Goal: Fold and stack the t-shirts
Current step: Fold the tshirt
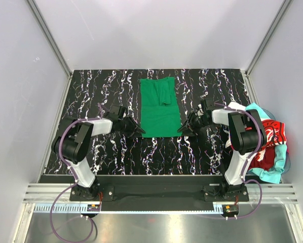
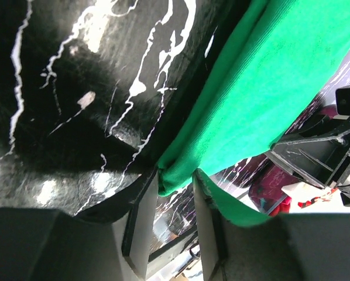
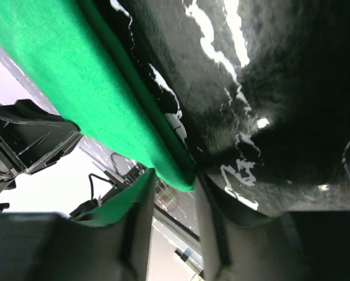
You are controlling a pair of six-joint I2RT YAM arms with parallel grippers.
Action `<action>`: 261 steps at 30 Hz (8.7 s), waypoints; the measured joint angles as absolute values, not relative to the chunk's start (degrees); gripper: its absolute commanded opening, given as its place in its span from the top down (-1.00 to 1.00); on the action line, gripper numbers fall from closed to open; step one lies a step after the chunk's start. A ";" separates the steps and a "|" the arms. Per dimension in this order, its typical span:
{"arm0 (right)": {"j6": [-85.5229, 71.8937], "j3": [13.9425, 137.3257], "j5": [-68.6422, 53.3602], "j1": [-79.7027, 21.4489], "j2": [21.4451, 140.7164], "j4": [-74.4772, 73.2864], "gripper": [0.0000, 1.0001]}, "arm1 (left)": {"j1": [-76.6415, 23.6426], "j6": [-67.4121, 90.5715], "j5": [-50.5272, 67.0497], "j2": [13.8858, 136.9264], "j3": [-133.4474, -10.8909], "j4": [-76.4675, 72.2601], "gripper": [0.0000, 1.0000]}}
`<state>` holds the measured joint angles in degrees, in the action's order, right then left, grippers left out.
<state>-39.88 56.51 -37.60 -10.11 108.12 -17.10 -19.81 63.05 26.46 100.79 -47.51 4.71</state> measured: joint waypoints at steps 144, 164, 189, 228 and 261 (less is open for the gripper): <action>-42.57 66.76 -35.79 -17.87 91.00 -38.81 1.00 | -22.68 48.80 21.98 81.87 -61.34 35.77 1.00; -34.70 100.90 -44.73 -11.60 121.32 -44.29 1.00 | -14.79 42.98 27.88 106.04 -84.49 35.90 1.00; -32.67 132.90 -45.95 -5.50 149.84 -38.39 -0.36 | -5.87 41.28 22.00 126.82 -100.66 21.10 -0.52; -46.00 77.56 -42.48 -35.90 119.35 -20.36 -0.54 | -17.54 29.12 13.41 91.74 -77.56 38.61 -0.40; -26.17 68.10 -37.06 -17.19 105.82 -29.36 -0.43 | -44.18 41.30 -28.64 130.76 -113.69 63.66 -0.21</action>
